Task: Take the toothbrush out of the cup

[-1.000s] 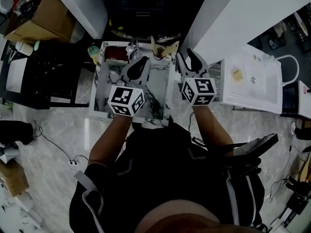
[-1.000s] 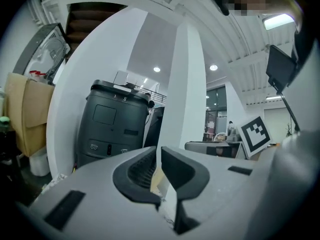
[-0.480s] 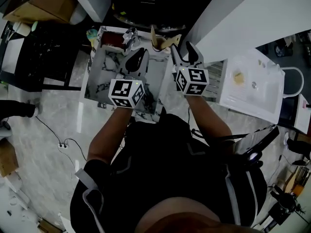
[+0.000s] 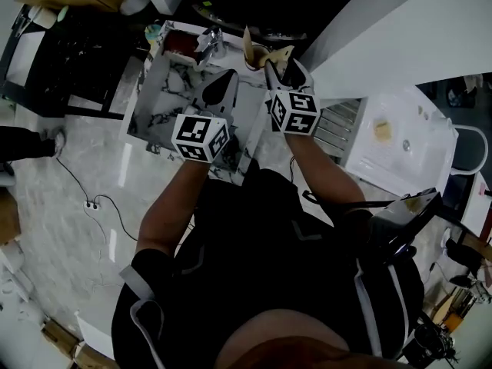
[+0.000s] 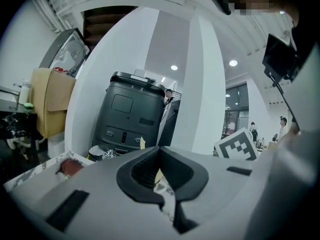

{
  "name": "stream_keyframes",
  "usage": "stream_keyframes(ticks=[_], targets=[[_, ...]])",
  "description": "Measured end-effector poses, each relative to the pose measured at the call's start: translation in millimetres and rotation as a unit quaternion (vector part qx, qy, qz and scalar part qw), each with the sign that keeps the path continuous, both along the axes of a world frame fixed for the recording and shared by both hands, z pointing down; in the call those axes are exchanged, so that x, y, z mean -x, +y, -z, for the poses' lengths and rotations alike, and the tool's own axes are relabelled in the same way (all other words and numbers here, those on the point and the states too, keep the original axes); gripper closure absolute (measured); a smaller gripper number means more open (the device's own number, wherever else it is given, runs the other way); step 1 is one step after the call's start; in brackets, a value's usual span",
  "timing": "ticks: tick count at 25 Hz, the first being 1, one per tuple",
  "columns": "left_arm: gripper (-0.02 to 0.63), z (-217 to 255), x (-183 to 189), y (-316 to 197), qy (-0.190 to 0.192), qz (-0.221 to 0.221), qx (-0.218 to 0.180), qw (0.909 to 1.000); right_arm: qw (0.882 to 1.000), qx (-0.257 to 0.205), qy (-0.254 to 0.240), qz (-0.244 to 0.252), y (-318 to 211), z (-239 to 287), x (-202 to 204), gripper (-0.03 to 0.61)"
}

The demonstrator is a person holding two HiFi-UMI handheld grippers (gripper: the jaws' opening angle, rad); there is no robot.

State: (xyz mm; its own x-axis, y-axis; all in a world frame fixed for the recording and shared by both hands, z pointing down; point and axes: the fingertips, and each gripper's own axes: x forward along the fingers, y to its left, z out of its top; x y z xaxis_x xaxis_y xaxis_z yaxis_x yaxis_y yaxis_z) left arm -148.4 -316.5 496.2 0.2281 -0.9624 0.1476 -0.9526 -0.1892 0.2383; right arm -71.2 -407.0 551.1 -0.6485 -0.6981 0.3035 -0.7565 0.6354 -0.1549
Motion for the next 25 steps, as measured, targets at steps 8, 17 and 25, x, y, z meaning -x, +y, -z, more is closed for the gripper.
stream_keyframes(ticks=[8, 17, 25], targets=[[0.607, -8.6, -3.2, 8.1, -0.021, 0.028, 0.016, 0.9993, 1.0, 0.008, -0.002, 0.02, -8.9, -27.1, 12.1, 0.354], [0.607, -9.8, 4.4, 21.6, -0.028, 0.047, 0.024, 0.9982, 1.0, 0.026, 0.006, 0.008, -26.4, -51.4, 22.2, 0.357], [0.607, -14.1, 15.8, 32.8, -0.036, 0.058, 0.03, 0.9972, 1.0, 0.03, 0.009, -0.003, -31.5, -64.9, 28.9, 0.484]])
